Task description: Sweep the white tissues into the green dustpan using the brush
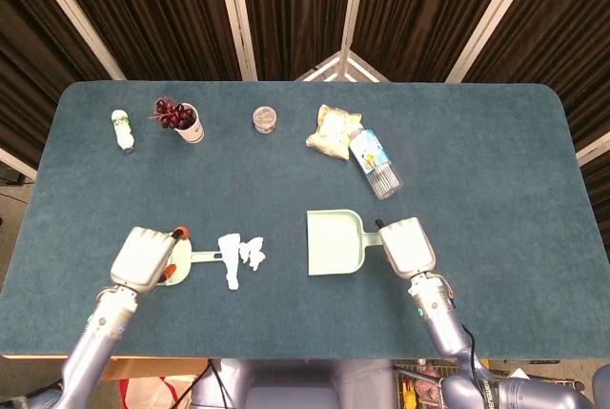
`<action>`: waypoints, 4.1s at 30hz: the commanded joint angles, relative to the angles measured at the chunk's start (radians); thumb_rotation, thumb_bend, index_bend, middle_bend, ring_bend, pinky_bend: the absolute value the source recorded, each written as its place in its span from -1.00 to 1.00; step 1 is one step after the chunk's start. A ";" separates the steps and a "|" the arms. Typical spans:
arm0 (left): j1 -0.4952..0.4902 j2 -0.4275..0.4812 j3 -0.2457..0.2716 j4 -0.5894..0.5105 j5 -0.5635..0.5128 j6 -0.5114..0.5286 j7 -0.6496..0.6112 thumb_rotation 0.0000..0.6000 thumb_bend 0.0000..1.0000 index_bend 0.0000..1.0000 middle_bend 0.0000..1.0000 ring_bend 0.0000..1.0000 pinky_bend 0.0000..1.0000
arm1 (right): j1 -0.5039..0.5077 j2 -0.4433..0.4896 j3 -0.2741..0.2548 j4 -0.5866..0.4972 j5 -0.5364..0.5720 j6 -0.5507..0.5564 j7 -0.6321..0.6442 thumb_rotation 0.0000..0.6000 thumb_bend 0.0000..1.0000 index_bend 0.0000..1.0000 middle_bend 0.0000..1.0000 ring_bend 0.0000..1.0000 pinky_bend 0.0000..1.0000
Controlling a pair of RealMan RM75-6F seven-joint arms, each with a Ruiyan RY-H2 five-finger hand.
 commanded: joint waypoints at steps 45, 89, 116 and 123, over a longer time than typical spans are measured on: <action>-0.159 -0.325 0.026 0.313 -0.304 0.051 0.116 1.00 -0.30 -0.02 0.91 0.92 0.80 | 0.021 0.000 -0.009 0.028 0.002 0.009 0.024 1.00 -0.01 0.34 0.70 0.64 0.63; -0.132 -0.364 0.002 0.260 -0.157 0.147 -0.222 1.00 0.36 0.59 1.00 1.00 1.00 | 0.025 0.018 -0.016 -0.025 0.000 0.032 -0.014 1.00 0.00 0.35 0.70 0.64 0.63; -0.130 -0.456 -0.026 0.179 -0.140 0.175 -0.286 1.00 0.38 0.60 1.00 1.00 1.00 | 0.034 0.016 -0.035 -0.050 -0.036 0.073 -0.107 1.00 0.01 0.39 0.69 0.63 0.63; -0.126 -0.469 -0.019 0.183 -0.124 0.180 -0.296 1.00 0.38 0.60 1.00 1.00 1.00 | 0.034 -0.026 -0.040 -0.021 0.010 0.075 -0.201 1.00 0.01 0.39 0.70 0.63 0.63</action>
